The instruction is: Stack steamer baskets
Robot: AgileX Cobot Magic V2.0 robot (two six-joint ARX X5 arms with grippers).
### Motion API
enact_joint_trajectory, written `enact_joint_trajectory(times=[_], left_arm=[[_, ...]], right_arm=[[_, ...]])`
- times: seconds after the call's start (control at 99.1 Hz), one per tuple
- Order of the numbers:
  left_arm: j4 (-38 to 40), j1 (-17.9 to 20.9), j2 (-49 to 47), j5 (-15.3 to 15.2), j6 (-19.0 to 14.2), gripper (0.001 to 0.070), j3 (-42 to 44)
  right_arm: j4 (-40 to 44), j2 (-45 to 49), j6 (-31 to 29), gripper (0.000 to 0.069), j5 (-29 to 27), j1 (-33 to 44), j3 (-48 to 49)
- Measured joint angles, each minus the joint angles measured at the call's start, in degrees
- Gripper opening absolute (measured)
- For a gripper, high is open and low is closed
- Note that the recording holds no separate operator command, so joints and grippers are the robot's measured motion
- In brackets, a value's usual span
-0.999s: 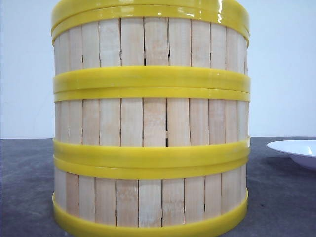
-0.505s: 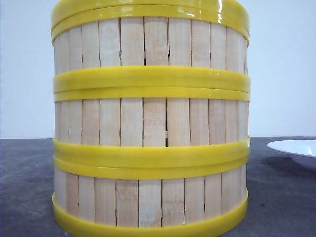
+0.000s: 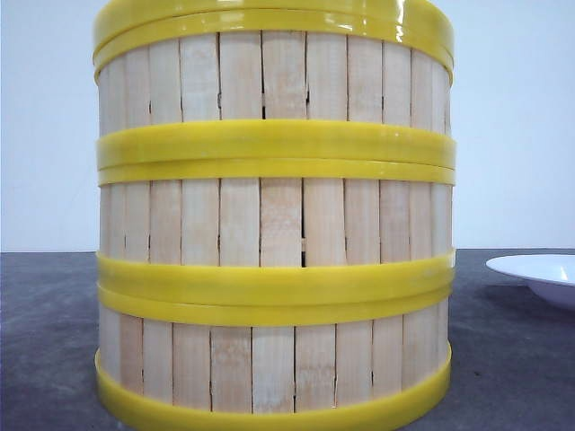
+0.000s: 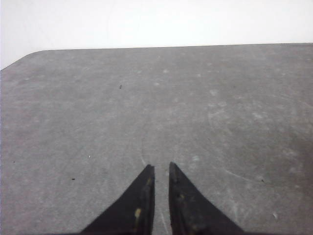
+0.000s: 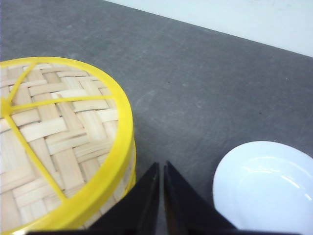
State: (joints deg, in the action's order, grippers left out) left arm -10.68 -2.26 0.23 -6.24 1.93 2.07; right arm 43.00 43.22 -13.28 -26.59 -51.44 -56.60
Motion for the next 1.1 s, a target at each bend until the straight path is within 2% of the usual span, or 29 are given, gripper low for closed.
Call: enact_joint_trajectory(times=[0.111,0.232,0.484,0.656,0.828,1.1], left_arm=[[0.00,0.00,0.00,0.00,0.00,0.0026,0.00],[0.00,0.00,0.00,0.00,0.00,0.0026,0.00],[0.02,0.00,0.00,-0.02,0.00,0.0026,0.00],[0.00,0.00,0.00,0.00,0.00,0.0026,0.00],[0.00,0.00,0.00,0.00,0.00,0.0026,0.00],[0.02,0.00,0.00,0.00,0.00,0.0026,0.00]], right_arm=[[-1.14,-1.90,2.36,0.0012,-0.04,3.58,0.00],[-6.34,-4.81,5.03,0.0012,0.57,11.41,0.55],[-18.78,-15.19,11.74,0.0012,13.20,34.86,13.14],[-22.16,-25.05,13.49,0.0012,17.14,46.56,25.59],[-23.98,-33.57,13.55,0.0012,20.74,51.80,37.27],[-32.61,-40.33,12.83,0.0012,22.14,53.40,51.30]])
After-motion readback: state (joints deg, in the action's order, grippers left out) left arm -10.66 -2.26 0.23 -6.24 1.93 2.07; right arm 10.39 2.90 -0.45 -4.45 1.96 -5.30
